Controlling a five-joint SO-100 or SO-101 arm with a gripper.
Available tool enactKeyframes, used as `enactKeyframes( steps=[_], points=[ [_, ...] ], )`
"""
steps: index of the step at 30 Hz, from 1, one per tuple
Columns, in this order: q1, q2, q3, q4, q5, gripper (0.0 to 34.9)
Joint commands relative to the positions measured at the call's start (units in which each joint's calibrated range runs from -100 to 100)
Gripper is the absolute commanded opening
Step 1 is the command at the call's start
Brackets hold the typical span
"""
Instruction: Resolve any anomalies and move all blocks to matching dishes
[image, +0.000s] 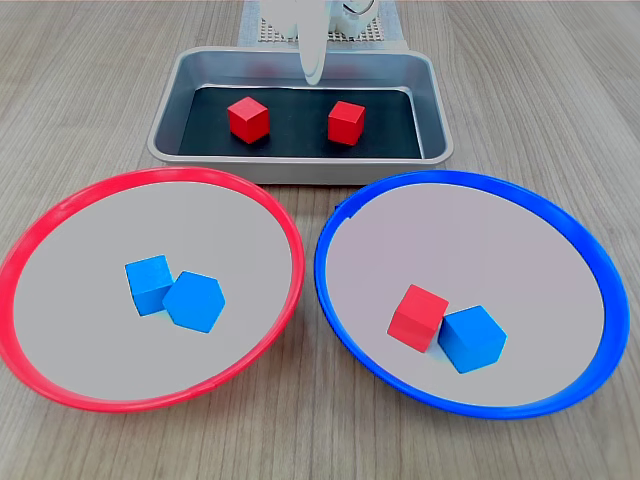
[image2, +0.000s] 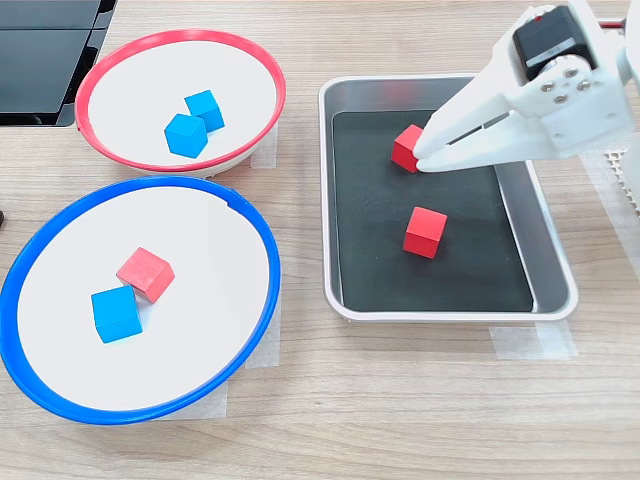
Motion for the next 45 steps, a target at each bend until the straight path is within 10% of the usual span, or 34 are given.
enactKeyframes(
  steps=[1, 26, 34, 45],
  points=[
    [0.2, -0.3, 0.0, 0.1, 0.2, 0.3],
    [-0.1, 8.6, -5.2, 2.6, 0.7, 0.3],
    [3.6, 35.6, -23.3, 6.5, 3.2, 10.9],
    [-9.2, 69.3, -41.1, 6.0, -6.3, 17.3]
  ],
)
